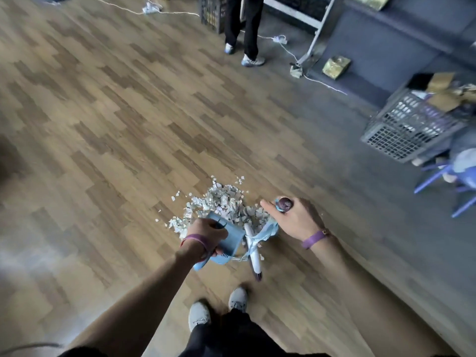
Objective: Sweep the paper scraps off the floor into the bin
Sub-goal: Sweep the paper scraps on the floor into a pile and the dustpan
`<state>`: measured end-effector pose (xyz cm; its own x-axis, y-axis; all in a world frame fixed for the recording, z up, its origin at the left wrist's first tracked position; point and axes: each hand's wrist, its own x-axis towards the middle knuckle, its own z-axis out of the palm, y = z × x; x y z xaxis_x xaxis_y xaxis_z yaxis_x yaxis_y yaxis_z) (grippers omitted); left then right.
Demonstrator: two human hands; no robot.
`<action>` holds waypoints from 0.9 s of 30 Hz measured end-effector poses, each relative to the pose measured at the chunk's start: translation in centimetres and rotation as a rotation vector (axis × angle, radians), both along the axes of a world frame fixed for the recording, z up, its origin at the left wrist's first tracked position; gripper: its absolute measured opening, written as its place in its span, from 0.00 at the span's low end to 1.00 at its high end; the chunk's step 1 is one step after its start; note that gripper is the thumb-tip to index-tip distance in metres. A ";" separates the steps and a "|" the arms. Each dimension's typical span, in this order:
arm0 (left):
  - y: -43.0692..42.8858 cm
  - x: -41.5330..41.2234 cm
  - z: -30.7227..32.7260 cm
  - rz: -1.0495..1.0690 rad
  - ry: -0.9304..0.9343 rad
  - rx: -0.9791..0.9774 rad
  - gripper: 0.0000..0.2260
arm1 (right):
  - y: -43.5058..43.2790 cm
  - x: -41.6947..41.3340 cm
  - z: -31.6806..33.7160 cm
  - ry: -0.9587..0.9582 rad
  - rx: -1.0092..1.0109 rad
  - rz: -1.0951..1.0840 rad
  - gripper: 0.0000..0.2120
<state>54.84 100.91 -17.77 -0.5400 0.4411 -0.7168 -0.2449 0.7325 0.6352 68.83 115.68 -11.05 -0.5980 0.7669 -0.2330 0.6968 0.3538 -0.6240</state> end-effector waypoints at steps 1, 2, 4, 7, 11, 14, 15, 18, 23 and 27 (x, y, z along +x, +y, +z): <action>0.8 0.6 -0.4 -0.027 -0.015 0.004 0.05 | 0.5 1.1 -0.2 0.028 -0.041 -0.055 0.26; 1.5 1.3 -0.8 -0.044 -0.032 0.014 0.06 | 1.0 2.3 -0.3 0.032 -0.078 -0.101 0.24; 2.8 2.7 -1.3 -0.058 -0.066 0.034 0.07 | 2.2 4.6 -0.8 0.008 -0.050 -0.161 0.27; 4.4 4.8 -1.6 -0.053 -0.102 0.046 0.08 | 4.3 7.7 -1.8 0.022 0.013 -0.303 0.30; 6.4 6.3 -2.5 -0.029 -0.148 0.070 0.09 | 6.4 10.3 -3.2 0.030 0.068 -0.404 0.32; 7.3 6.8 -3.1 -0.040 -0.190 0.055 0.08 | 6.5 11.0 -4.2 0.018 0.121 -0.427 0.24; 7.5 6.7 -3.3 -0.051 -0.198 0.044 0.07 | 6.5 10.9 -4.7 0.003 0.119 -0.438 0.22; 7.7 5.7 -3.9 -0.072 -0.210 0.022 0.07 | 6.3 9.9 -6.0 -0.069 0.057 -0.399 0.16; 6.9 1.4 -4.7 0.007 -0.218 -0.007 0.09 | 4.3 4.2 -8.8 -0.111 -0.062 -0.221 0.15; 5.5 -4.2 -5.4 0.067 -0.235 -0.024 0.09 | 2.2 -3.3 -10.8 -0.162 -0.097 -0.165 0.18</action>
